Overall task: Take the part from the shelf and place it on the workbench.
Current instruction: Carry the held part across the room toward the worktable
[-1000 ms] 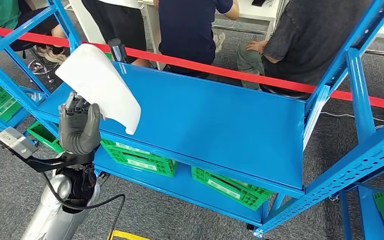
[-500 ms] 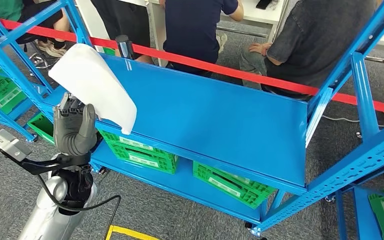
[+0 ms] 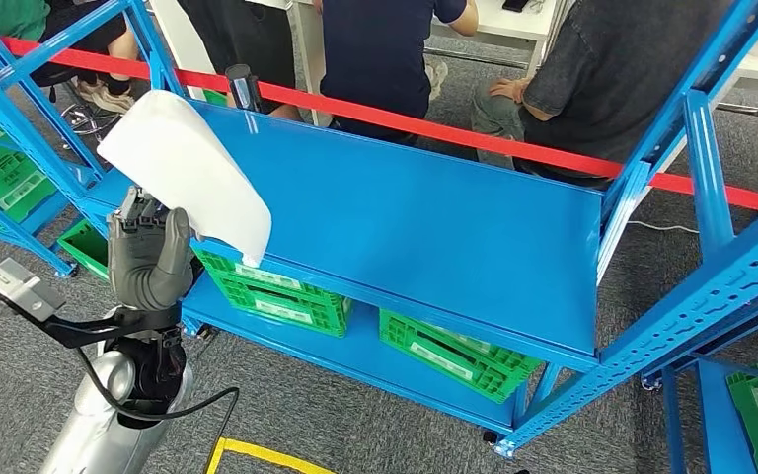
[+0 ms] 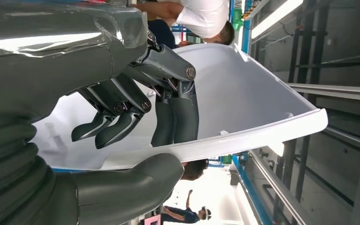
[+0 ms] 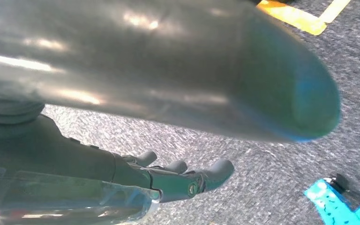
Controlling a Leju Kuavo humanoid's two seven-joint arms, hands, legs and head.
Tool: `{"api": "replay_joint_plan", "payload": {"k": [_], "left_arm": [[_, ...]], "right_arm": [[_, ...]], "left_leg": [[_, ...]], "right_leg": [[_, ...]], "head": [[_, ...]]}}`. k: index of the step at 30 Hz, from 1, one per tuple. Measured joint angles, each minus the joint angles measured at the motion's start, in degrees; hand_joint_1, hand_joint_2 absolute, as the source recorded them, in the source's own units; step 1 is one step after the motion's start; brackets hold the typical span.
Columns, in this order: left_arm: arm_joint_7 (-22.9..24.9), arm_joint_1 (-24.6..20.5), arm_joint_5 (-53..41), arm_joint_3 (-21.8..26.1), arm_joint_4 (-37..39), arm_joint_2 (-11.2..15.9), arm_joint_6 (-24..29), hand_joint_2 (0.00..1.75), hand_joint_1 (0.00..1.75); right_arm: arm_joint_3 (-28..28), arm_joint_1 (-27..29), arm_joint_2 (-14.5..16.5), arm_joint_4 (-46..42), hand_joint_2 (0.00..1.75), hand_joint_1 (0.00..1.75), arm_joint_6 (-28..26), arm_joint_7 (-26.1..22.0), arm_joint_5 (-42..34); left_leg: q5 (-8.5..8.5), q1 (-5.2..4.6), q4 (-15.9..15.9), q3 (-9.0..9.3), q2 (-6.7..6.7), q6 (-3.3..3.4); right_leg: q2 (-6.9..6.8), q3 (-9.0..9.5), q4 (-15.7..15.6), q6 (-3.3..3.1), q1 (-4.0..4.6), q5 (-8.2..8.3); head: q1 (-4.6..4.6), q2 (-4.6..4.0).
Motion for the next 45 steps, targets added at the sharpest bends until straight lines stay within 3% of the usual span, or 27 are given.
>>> {"api": "replay_joint_plan", "payload": {"k": [1, 2, 4, 5, 6, 8, 10, 13, 15, 16, 18, 20, 21, 23, 25, 26, 29, 30, 32, 34, 35, 36, 37, 40, 41, 43, 45], "left_arm": [[0.00, 0.03, 0.01, 0.02, -0.08, 0.08, 0.09, 1.75, 1.75], [-0.01, 0.11, 0.02, 0.05, -0.18, 0.19, 0.21, 1.75, 1.75], [-0.02, 0.59, 0.08, 0.12, -0.38, 0.51, 0.47, 1.75, 1.75], [-0.02, 0.87, 0.09, 0.15, -0.40, 0.61, 0.51, 1.75, 1.75], [-0.02, 1.08, 0.11, 0.16, -0.42, 0.68, 0.52, 1.75, 1.75], [-0.03, 1.18, 0.11, 0.22, -0.58, 0.72, 0.53, 1.75, 1.75], [-0.08, 1.16, 0.09, 0.34, -0.81, 0.72, 0.53, 1.75, 1.75], [-0.23, 1.23, 0.03, 0.51, -1.02, 0.79, 0.53, 1.75, 1.75], [-0.35, 1.22, -0.02, 0.55, -1.20, 0.82, 0.53, 1.75, 1.75], [-0.39, 1.23, -0.03, 0.55, -1.31, 0.80, 0.54, 1.75, 1.75], [-0.44, 1.37, -0.04, 0.54, -1.43, 0.76, 0.54, 1.75, 1.75], [-0.44, 1.65, -0.04, 0.53, -1.45, 0.72, 0.54, 1.75, 1.75], [-0.44, 1.75, -0.04, 0.52, -1.45, 0.70, 0.54, 1.75, 1.75], [-0.44, 1.84, -0.05, 0.53, -1.49, 0.67, 0.54, 1.75, 1.75], [-0.50, 1.85, -0.10, 0.60, -1.60, 0.66, 0.55, 1.75, 1.75], [-0.54, 1.86, -0.14, 0.64, -1.65, 0.65, 0.55, 1.75, 1.75], [-0.68, 1.96, -0.32, 0.86, -1.76, 0.63, 0.56, 1.75, 1.75], [-0.70, 2.00, -0.36, 0.97, -1.82, 0.63, 0.56, 1.75, 1.75], [-0.74, 2.04, -0.43, 1.26, -1.92, 0.64, 0.57, 1.75, 1.75], [-0.78, 2.22, -0.46, 1.53, -1.96, 0.65, 0.60, 1.75, 1.75], [-0.79, 2.36, -0.47, 1.69, -1.96, 0.65, 0.61, 1.75, 1.75], [-0.81, 2.47, -0.48, 1.87, -1.96, 0.65, 0.61, 1.75, 1.75], [-0.85, 2.52, -0.51, 2.05, -1.96, 0.65, 0.60, 1.75, 1.75], [-1.05, 2.43, -0.60, 2.37, -2.07, 0.64, 0.53, 1.75, 1.75], [-1.13, 2.41, -0.62, 2.40, -2.13, 0.63, 0.51, 1.75, 1.75], [-1.22, 2.40, -0.66, 2.46, -2.19, 0.63, 0.51, 1.75, 1.75], [-1.25, 2.36, -0.66, 2.55, -2.27, 0.60, 0.51, 1.75, 1.75]], "right_arm": [[0.01, -0.01, 0.01, -0.01, 0.00, 0.00, 0.03, -0.01, 0.00], [0.07, -0.02, 0.01, -0.01, 0.00, 0.00, 0.07, -0.03, 0.00], [0.20, 0.00, 0.01, -0.02, 0.00, 0.00, 0.11, -0.08, 0.00], [0.26, 0.05, 0.00, -0.02, 0.00, 0.00, 0.11, -0.09, 0.00], [0.27, 0.10, 0.01, -0.02, 0.00, 0.00, 0.11, -0.09, 0.00], [0.28, 0.17, 0.13, -0.03, 0.00, 0.00, 0.11, -0.09, 0.00], [0.29, 0.13, 0.41, -0.08, 0.00, 0.00, 0.11, -0.09, 0.00], [0.32, 0.10, 0.61, -0.11, 0.00, 0.00, 0.11, -0.09, 0.04], [0.35, 0.09, 0.68, -0.13, 0.00, 0.00, 0.11, -0.09, 0.17], [0.38, 0.04, 0.67, -0.14, 0.00, 0.00, 0.11, -0.09, 0.26], [0.46, 0.00, 0.60, -0.15, 0.00, 0.00, 0.14, -0.09, 0.34], [0.56, 0.02, 0.52, -0.15, 0.00, 0.00, 0.21, -0.09, 0.36], [0.60, 0.02, 0.49, -0.15, 0.00, 0.00, 0.25, -0.09, 0.36], [0.63, -0.04, 0.37, -0.16, 0.00, 0.00, 0.29, -0.09, 0.36], [0.67, -0.18, 0.27, -0.17, 0.00, 0.00, 0.30, -0.08, 0.36], [0.70, -0.22, 0.23, -0.17, 0.00, 0.00, 0.31, -0.05, 0.36], [0.81, -0.22, 0.22, -0.17, 0.00, 0.00, 0.34, 0.05, 0.42], [0.90, -0.26, 0.24, -0.18, 0.00, 0.00, 0.34, 0.07, 0.47], [1.14, -0.38, 0.25, -0.19, 0.00, 0.00, 0.37, 0.12, 0.65], [1.34, -0.45, 0.22, -0.20, 0.00, 0.00, 0.40, 0.30, 0.80], [1.39, -0.47, 0.22, -0.20, 0.00, 0.00, 0.43, 0.43, 0.84], [1.44, -0.48, 0.22, -0.20, 0.00, 0.00, 0.45, 0.56, 0.86], [1.49, -0.50, 0.22, -0.20, 0.00, 0.00, 0.48, 0.68, 0.86], [1.64, -0.77, 0.35, -0.30, 0.00, 0.00, 0.55, 0.88, 0.89], [1.67, -0.91, 0.40, -0.33, 0.00, 0.00, 0.58, 0.91, 0.89], [1.72, -1.12, 0.43, -0.38, 0.00, 0.00, 0.66, 0.93, 0.91], [1.78, -1.19, 0.41, -0.40, 0.00, 0.00, 0.71, 0.96, 0.92]], "left_leg": [[-0.54, 0.08, 0.48, -0.20, -0.06, -0.19], [-2.55, 0.24, 3.43, -1.40, -0.13, -0.56], [-7.60, 0.58, 12.58, -5.04, -0.27, -1.36], [-9.10, 0.67, 16.01, -6.20, -0.28, -1.51], [-8.55, 0.69, 15.71, -5.60, -0.29, -1.39], [-5.18, 0.57, 7.77, -0.90, -0.39, -0.65], [-3.31, 0.18, 1.25, 2.66, -0.52, 0.22], [-2.70, -0.28, -0.32, 2.95, -0.54, 1.14], [-1.75, -0.06, -1.21, 2.86, -0.37, 1.83], [-1.27, 0.08, -1.62, 2.71, -0.28, 2.10], [-0.67, 0.08, -1.74, 1.97, -0.22, 2.35], [-0.15, 0.03, -1.66, 1.18, -0.21, 2.27], [0.06, 0.03, -1.59, 0.87, -0.22, 2.16], [0.27, 0.06, -1.16, 0.40, -0.23, 1.89], [0.29, -0.15, -0.46, -0.13, -0.24, 1.42], [0.34, -0.24, -0.18, -0.37, -0.24, 1.11], [0.51, -0.01, 0.15, -0.81, -0.29, 0.14], [-0.18, 0.13, 0.83, -1.12, -0.32, -0.19], [-3.77, 0.38, 5.51, -2.98, -0.36, -0.89], [-7.99, 0.59, 13.11, -5.84, -0.35, -1.39], [-8.91, 0.65, 15.62, -6.62, -0.35, -1.44], [-8.70, 0.68, 15.95, -6.33, -0.35, -1.35], [-7.50, 0.65, 13.97, -4.88, -0.37, -1.10], [-3.51, 0.25, 2.55, 1.95, -0.55, 0.36], [-3.15, 0.01, 0.59, 2.97, -0.58, 0.76], [-2.88, -0.37, -0.14, 2.97, -0.55, 1.27], [-1.98, -0.15, -0.99, 2.93, -0.39, 1.86]], "right_leg": [[0.00, -0.03, -0.06, -0.19, -0.16, 0.12], [-0.01, -0.18, -0.12, -0.52, -0.29, 0.32], [-0.03, -0.76, -0.17, -1.21, -0.42, 0.86], [-0.03, -1.05, -0.15, -1.35, -0.32, 1.07], [-0.02, -1.22, -0.13, -1.37, -0.23, 1.23], [0.02, -1.28, -0.15, -1.24, -0.13, 1.44], [0.03, -1.49, -0.15, -0.84, 0.03, 1.76], [-0.07, -1.90, -0.32, 0.11, 0.00, 2.33], [-0.12, -2.76, 0.91, 0.34, 0.04, 1.48], [-0.13, -3.84, 3.10, 0.20, 0.05, 0.16], [-0.13, -7.17, 10.80, -0.16, 0.00, -3.67], [-0.14, -9.19, 16.46, 0.23, -0.07, -5.88], [-0.15, -8.50, 15.95, 0.70, -0.15, -5.65], [-0.17, -3.68, 8.19, 1.67, -0.38, -3.30], [-0.14, 0.28, 1.14, 1.49, -0.33, -1.47], [-0.11, 0.94, -0.31, 1.05, -0.22, -1.13], [-0.05, 0.69, -0.39, -0.30, -0.12, -0.50], [-0.06, 0.66, -0.44, -0.70, -0.25, -0.23], [-0.09, 0.36, -0.50, -1.36, -0.46, 0.25], [-0.11, -0.20, -0.46, -1.63, -0.31, 0.65], [-0.10, -0.49, -0.44, -1.62, -0.22, 0.86], [-0.08, -0.74, -0.43, -1.60, -0.12, 1.06], [-0.05, -0.90, -0.43, -1.52, -0.02, 1.23], [0.01, -1.15, -0.44, -1.05, 0.21, 1.66], [-0.01, -1.29, -0.44, -0.79, 0.22, 1.84], [-0.10, -1.55, -0.56, -0.12, 0.23, 2.27], [-0.16, -2.09, 0.02, 0.24, 0.19, 1.95]], "head": [[-0.02, 0.00], [-0.04, 0.00], [-0.07, 0.00], [-0.06, 0.00], [-0.06, 0.00], [-0.05, 0.00], [-0.05, 0.00], [-0.17, 0.00], [-0.12, 0.00], [-0.07, 0.00], [-0.02, 0.00], [-0.01, 0.00], [0.00, 0.00], [0.01, 0.00], [-0.02, 0.00], [-0.04, 0.00], [-0.05, 0.00], [-0.07, 0.00], [-0.10, 0.00], [-0.10, 0.00], [-0.11, 0.00], [-0.10, 0.00], [-0.11, 0.00], [-0.09, 0.00], [-0.11, 0.00], [-0.16, 0.00], [-0.13, 0.00]]}}
